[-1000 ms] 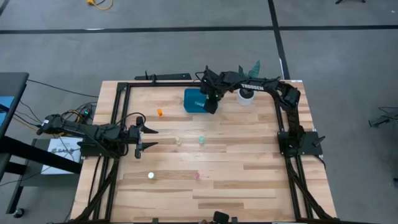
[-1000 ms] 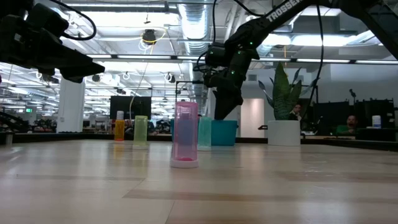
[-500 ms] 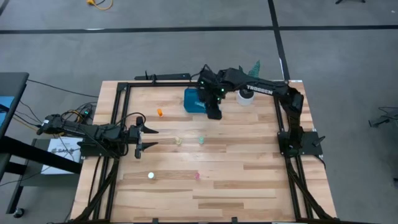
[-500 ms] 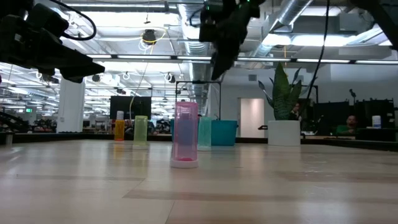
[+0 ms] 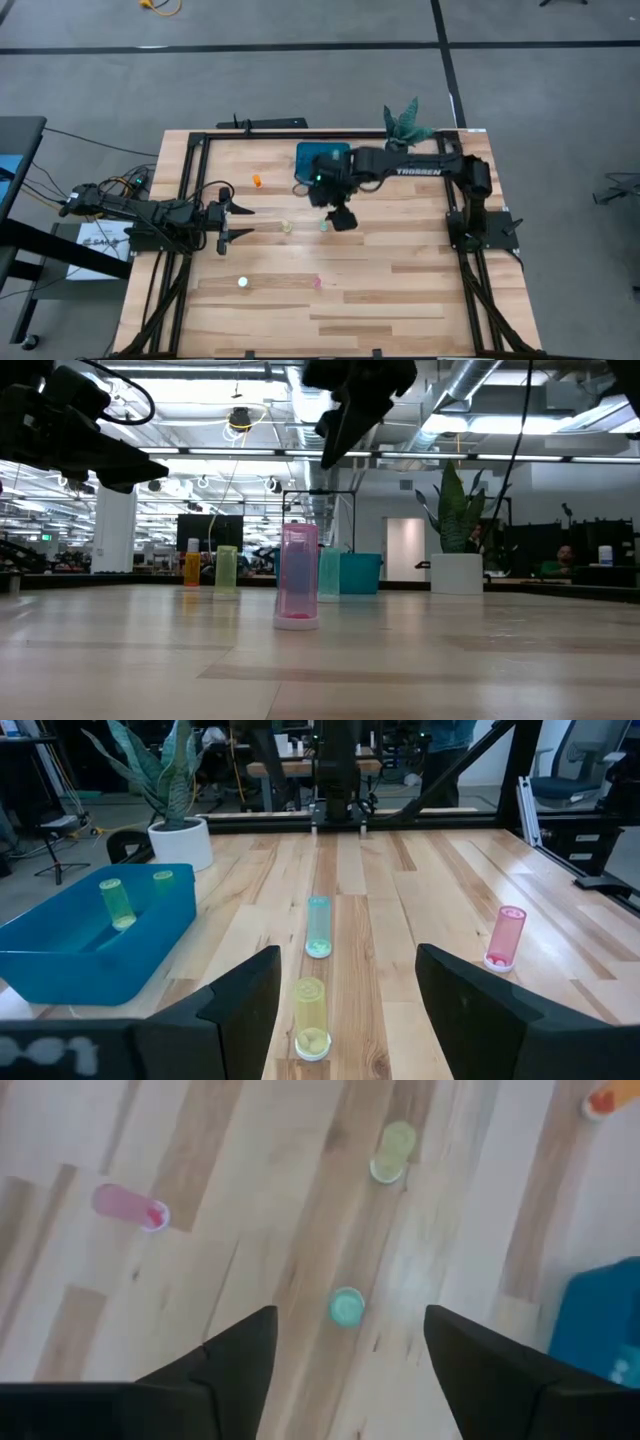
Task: Pick and place pill bottles into a basket
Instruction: Put the blue pill bottle into the blue bin
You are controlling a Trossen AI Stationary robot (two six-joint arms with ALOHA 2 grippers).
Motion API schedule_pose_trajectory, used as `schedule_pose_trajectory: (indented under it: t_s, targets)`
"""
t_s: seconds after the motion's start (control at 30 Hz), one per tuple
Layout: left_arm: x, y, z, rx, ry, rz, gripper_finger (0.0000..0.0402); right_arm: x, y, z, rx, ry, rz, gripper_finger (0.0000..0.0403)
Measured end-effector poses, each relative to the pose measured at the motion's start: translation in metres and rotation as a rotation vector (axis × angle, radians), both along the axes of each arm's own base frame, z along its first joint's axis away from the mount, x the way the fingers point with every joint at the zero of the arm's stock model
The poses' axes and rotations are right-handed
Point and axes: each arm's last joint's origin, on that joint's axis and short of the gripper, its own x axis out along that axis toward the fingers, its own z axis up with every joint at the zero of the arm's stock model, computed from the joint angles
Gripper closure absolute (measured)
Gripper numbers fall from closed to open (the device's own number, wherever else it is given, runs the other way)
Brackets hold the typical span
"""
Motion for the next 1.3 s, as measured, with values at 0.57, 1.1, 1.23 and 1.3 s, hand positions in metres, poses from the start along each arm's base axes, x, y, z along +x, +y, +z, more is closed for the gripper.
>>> schedule_pose_trajectory:
  t_s: [0.57,1.1,1.23,1.3]
  targets:
    - [0.0,0.0,0.0,0.0,0.002,-0.001,0.0178,0.008,0.016,-0.043,0.053,0.066,-0.237,0.0154]
    - [0.0,0.0,0.0,-0.001,-0.002,-0.003,0.0178,0.024,0.014,-0.091,-0.002,0.165,-0.303,0.0154]
    - [0.0,0.0,0.0,-0.001,-0.001,-0.003,0.0178,0.024,0.006,-0.091,-0.002,0.164,-0.342,0.0154]
    - [0.0,0.0,0.0,0.0,-0.002,-0.003,0.0178,0.022,0.003,-0.091,0.008,0.179,-0.356,0.0154]
